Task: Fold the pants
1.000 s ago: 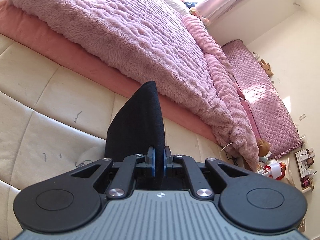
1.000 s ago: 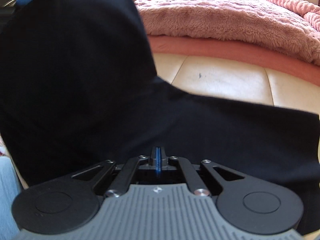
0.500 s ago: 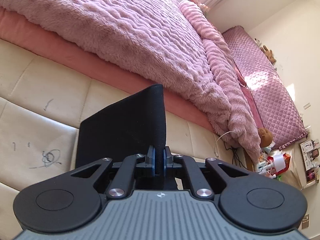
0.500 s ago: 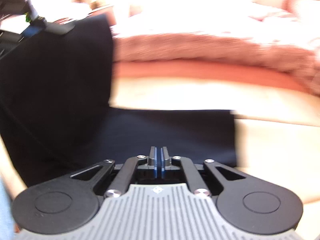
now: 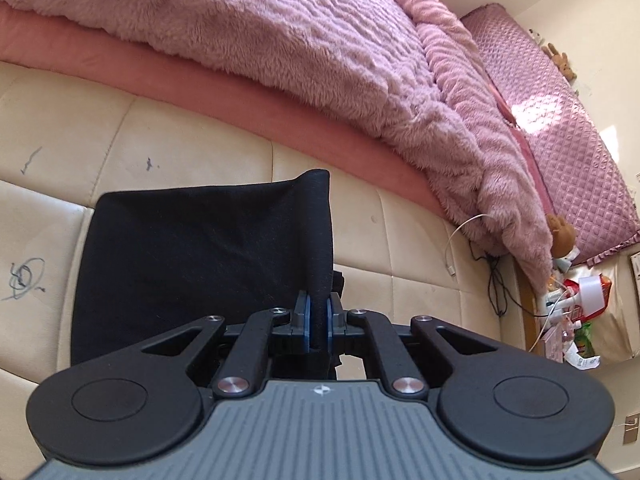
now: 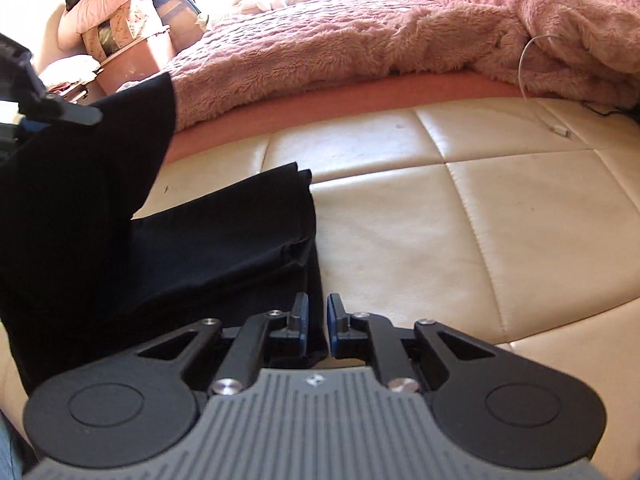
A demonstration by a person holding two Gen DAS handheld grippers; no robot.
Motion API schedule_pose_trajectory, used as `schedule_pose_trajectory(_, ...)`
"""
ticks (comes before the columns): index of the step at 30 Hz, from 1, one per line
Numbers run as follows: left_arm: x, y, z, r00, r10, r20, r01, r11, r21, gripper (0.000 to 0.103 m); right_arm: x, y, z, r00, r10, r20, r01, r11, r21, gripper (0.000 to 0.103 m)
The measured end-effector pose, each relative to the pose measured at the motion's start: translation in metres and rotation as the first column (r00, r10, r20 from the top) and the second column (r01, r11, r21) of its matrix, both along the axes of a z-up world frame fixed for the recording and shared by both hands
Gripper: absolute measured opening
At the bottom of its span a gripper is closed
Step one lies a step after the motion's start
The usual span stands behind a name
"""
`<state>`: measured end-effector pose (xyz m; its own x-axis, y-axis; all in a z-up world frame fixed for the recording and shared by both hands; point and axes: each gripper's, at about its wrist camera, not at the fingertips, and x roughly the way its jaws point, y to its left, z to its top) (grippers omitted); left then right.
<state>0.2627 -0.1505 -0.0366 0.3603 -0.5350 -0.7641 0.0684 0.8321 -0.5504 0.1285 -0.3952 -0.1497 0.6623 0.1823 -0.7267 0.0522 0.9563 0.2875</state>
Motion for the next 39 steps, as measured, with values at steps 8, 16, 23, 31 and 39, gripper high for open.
schedule_pose_trajectory(8,0.008,-0.039,-0.030,0.998,-0.005,-0.066,0.008,0.999,0.043,0.007,0.000,-0.003,-0.010,1.000,0.004,-0.011,-0.003,0.996,0.087,0.007)
schedule_pose_trajectory(16,0.014,-0.072,-0.066,0.990,-0.028,-0.141,0.033,0.999,0.038,0.007,0.001,-0.002,-0.015,1.000,0.012,-0.012,-0.011,0.994,0.105,0.006)
schedule_pose_trajectory(23,0.019,-0.072,-0.088,0.969,-0.066,-0.237,0.044,0.994,-0.098,0.018,0.002,-0.001,-0.015,1.000,0.015,-0.014,-0.014,0.995,0.100,0.006)
schedule_pose_trajectory(31,0.007,-0.029,-0.057,0.990,-0.094,-0.104,0.087,0.994,-0.071,0.018,-0.008,-0.011,0.012,0.999,-0.053,0.013,0.052,0.997,0.060,0.007)
schedule_pose_trajectory(39,-0.019,0.025,-0.038,0.984,-0.149,0.101,0.129,0.975,0.180,0.018,-0.016,0.015,0.049,0.995,0.038,0.095,-0.041,0.999,0.022,0.007)
